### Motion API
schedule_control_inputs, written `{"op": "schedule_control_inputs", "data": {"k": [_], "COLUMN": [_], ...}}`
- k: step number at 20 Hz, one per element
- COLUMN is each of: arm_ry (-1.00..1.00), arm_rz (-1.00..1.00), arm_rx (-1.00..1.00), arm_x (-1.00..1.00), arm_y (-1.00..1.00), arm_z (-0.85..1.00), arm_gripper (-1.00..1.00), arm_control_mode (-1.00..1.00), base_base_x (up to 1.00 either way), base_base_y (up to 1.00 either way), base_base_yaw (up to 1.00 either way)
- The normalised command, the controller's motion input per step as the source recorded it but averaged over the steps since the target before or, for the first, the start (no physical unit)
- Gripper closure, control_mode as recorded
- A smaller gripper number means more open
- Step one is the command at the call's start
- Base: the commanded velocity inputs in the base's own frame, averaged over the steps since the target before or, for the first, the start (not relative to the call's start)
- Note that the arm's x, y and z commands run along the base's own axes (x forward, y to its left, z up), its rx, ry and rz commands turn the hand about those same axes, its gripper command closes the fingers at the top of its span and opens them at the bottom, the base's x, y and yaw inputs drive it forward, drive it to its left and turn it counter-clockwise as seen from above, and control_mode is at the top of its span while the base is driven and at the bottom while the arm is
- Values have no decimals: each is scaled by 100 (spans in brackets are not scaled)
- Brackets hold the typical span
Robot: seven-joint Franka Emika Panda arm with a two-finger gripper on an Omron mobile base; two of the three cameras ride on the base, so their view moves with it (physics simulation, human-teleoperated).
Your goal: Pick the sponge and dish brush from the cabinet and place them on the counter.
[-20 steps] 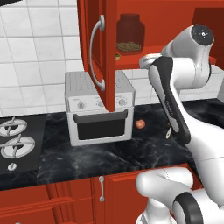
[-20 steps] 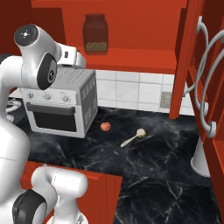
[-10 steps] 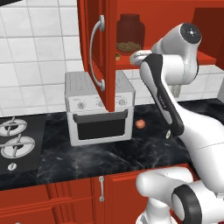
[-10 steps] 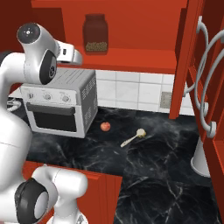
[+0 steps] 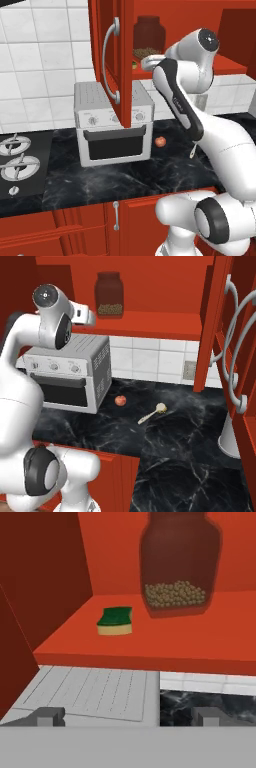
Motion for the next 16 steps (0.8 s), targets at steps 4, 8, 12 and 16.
{"op": "schedule_control_inputs", "data": {"k": [4, 8, 12, 16], "arm_ry": [3, 5, 1, 0], "arm_rz": [0, 1, 3, 1], "arm_rx": [-8, -8, -1, 0], "arm_x": [45, 43, 47, 42], "arm_y": [17, 18, 15, 6], "arm_z": [15, 13, -4, -12], "arm_gripper": [-100, -100, -100, -100], "arm_control_mode": [-100, -100, -100, -100], "base_base_x": [0, 0, 0, 0], "base_base_y": [0, 0, 0, 0], "base_base_yaw": [0, 0, 0, 0]}}
